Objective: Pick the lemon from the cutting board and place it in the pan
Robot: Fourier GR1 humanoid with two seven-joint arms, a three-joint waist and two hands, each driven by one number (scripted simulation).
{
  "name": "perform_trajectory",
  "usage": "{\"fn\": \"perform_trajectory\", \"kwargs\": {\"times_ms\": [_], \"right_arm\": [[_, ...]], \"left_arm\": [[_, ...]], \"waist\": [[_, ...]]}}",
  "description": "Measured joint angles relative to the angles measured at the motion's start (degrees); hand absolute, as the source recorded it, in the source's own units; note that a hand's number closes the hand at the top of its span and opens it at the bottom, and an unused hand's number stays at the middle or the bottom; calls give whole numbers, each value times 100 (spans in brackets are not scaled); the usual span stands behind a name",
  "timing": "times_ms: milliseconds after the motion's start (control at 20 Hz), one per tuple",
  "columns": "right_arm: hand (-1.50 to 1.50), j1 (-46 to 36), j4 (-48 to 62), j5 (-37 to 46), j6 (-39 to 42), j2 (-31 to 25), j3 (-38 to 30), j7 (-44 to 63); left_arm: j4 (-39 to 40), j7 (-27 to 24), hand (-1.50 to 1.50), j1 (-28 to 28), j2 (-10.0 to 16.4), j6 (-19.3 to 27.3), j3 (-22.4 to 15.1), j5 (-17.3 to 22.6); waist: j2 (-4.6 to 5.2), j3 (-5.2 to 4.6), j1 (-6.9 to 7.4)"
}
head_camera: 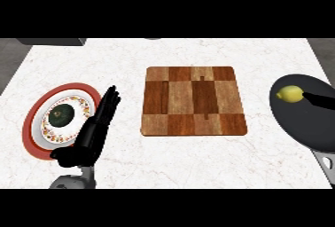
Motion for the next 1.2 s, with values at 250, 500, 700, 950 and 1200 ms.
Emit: {"fn": "perform_trajectory", "kwargs": {"times_ms": [250, 500, 700, 950, 1200], "right_arm": [[-150, 1, -19, -765, 121, -69, -656, -929], [-150, 309, -108, -1495, 746, -56, -1116, -1604], [-150, 798, -466, -1991, 1639, 87, -1257, -1922], [-150, 1592, -1328, -2399, 2607, 268, -1157, -1999], [-150, 2536, -2406, -2667, 3057, 600, -972, -2057]], "left_arm": [[-75, 70, 0, 76, 23, -16, 29, 28], [58, 35, 0, 37, -31, 64, 64, -47], [-71, -4, 0, 266, 34, 30, 69, -57], [-255, 36, 0, 415, 43, 21, 98, -24], [-208, 86, 0, 281, 44, -12, 202, 12]], "waist": [[-30, -8, -58], [-70, -23, -164], [-111, -34, -240], [-128, -41, -280], [-122, -42, -281]]}}
